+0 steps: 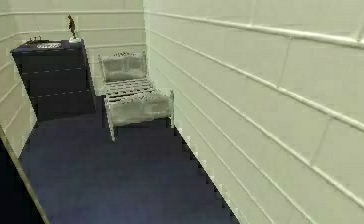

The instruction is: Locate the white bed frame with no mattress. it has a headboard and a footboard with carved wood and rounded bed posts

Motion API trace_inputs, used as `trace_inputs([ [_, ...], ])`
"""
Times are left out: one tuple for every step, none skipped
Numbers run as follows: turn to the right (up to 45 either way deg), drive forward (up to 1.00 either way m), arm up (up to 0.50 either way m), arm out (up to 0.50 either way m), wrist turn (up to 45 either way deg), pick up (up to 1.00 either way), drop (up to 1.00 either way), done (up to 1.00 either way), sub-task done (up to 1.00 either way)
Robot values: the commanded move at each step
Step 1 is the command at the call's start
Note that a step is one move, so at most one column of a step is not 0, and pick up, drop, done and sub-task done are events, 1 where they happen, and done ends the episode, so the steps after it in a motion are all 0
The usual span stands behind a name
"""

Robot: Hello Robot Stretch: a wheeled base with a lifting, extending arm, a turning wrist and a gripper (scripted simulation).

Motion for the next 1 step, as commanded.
trace_inputs([
  [18.0, 0.00, 0.00, 0.00, 0.0, 0.00, 0.00, 0.00, 0.00],
])
